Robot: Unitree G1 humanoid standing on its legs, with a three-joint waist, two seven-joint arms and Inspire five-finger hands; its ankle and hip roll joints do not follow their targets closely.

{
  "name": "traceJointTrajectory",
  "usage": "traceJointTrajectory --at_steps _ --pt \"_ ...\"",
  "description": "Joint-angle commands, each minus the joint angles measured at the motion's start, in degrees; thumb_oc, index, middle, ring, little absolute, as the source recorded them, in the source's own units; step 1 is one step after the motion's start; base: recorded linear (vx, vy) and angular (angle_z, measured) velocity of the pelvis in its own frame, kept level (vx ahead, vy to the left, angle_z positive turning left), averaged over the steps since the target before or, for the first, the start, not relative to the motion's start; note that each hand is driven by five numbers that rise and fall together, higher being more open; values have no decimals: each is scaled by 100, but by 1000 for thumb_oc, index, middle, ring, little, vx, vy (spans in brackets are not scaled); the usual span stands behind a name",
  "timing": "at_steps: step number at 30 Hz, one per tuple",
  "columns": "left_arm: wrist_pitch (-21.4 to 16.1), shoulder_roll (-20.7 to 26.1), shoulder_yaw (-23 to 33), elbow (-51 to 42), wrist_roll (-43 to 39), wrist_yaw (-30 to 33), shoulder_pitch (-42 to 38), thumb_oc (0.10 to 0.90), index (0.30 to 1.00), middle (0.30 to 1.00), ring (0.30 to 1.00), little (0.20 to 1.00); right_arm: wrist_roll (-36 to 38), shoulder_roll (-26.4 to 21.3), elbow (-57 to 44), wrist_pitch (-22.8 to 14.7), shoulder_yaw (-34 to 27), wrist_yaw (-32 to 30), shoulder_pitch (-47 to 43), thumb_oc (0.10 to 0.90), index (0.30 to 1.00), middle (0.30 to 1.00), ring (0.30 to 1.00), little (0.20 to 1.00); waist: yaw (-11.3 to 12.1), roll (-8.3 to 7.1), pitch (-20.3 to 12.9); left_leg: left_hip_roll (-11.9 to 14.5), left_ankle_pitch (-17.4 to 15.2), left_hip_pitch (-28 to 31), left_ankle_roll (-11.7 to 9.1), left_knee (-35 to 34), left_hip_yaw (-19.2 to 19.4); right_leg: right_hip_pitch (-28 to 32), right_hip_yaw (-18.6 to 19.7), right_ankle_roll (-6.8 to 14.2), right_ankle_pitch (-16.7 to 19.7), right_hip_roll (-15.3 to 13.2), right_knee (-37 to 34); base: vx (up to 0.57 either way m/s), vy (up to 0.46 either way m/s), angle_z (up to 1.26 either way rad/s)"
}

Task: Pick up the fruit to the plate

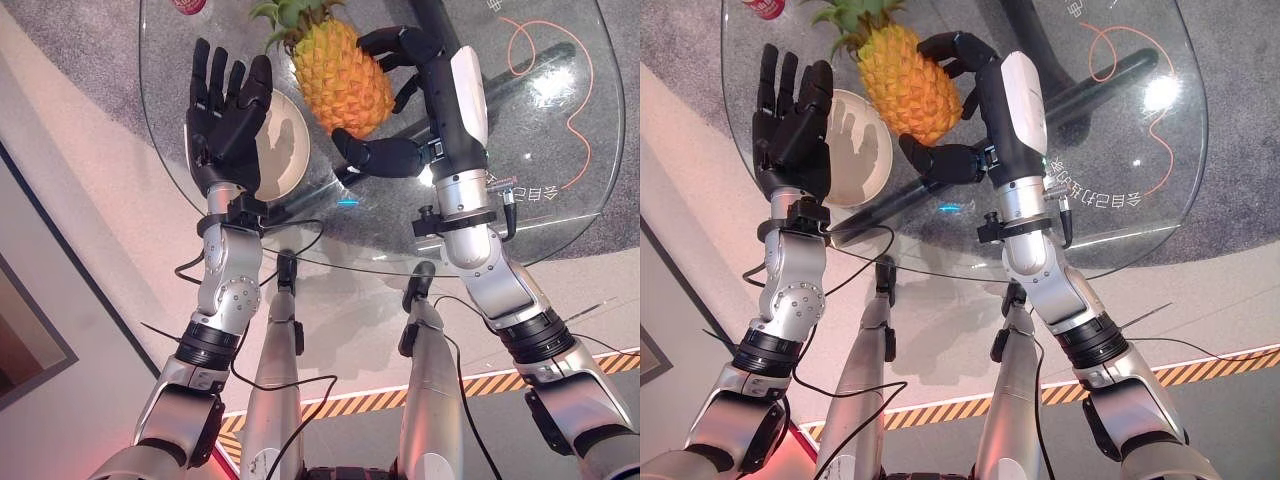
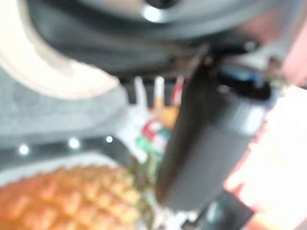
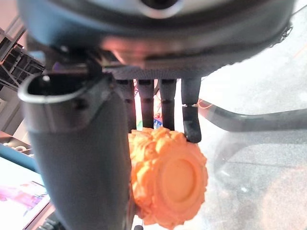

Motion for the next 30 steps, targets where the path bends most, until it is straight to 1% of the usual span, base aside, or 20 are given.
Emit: traceJointTrajectory --at_steps 1,5,6,8,9,10,15,17,18,25,30 --pt "-545 -24 222 -482 332 -178 -650 800 900 900 900 900 -161 135 -1391 -819 -342 -156 -742 100 300 300 300 200 -11 143 -129 52 -15 186 376 -69 103 325 -173 -199 305 30 -466 0 0 0" --pt "-515 -37 165 -456 90 -395 -670 800 900 900 900 900 -94 147 -1377 -816 -248 0 -794 100 300 300 300 200 -7 151 -129 60 -56 227 368 -59 117 357 -176 -194 264 33 -447 0 0 0" --pt "-507 -34 167 -455 60 -428 -696 800 900 900 900 900 -89 142 -1376 -821 -244 19 -821 100 300 300 300 200 -9 150 -129 53 -12 182 374 -66 115 317 -177 -200 306 29 -460 0 0 0" --pt "-474 -57 137 -440 -113 -622 -696 800 900 900 900 900 -50 169 -1390 -827 -188 137 -816 100 300 300 300 200 -9 149 -129 62 -54 237 367 -67 120 365 -182 -190 266 32 -452 0 0 0" --pt "-427 -69 135 -439 -183 -715 -728 800 900 900 900 900 -27 174 -1398 -835 -171 226 -848 100 300 300 300 200 -14 148 -129 57 -7 194 370 -74 121 326 -182 -198 309 30 -464 0 0 0" --pt "-420 -71 121 -433 -214 -752 -711 800 900 900 900 900 -17 181 -1398 -833 -154 261 -831 100 300 300 300 200 -12 150 -129 62 -48 243 364 -70 125 369 -180 -189 268 34 -454 0 0 0" --pt "-246 -98 43 -453 -602 -1118 -759 800 900 900 900 900 87 190 -1418 -852 -46 501 -878 100 300 300 300 200 -16 153 -129 51 -3 202 369 -86 121 332 -182 -194 315 22 -477 0 0 0" --pt "-167 -118 -16 -464 -879 -1331 -756 800 900 900 900 900 110 220 -1430 -859 25 634 -879 100 300 300 300 200 -11 160 -129 59 -47 250 361 -83 131 378 -196 -184 276 10 -470 0 0 0" --pt "-139 -130 -37 -486 -1028 -1429 -790 800 900 900 900 900 119 230 -1430 -864 53 690 -906 100 300 300 300 200 -16 159 -129 58 -3 213 365 -91 129 341 -194 -188 322 5 -483 0 0 0" --pt "0 -171 -163 -490 -1424 -1884 -789 800 900 900 900 900 179 273 -1412 -841 215 834 -902 100 300 300 300 200 -17 164 -129 65 -40 276 356 -116 143 393 -199 -175 291 2 -498 0 0 0" --pt "63 -172 -212 -525 -1605 -2068 -806 800 900 900 900 900 267 276 -1436 -802 292 995 -920 100 300 300 300 200 -15 172 -129 63 -40 287 354 -116 140 406 -202 -170 298 -13 -506 0 0 -1"
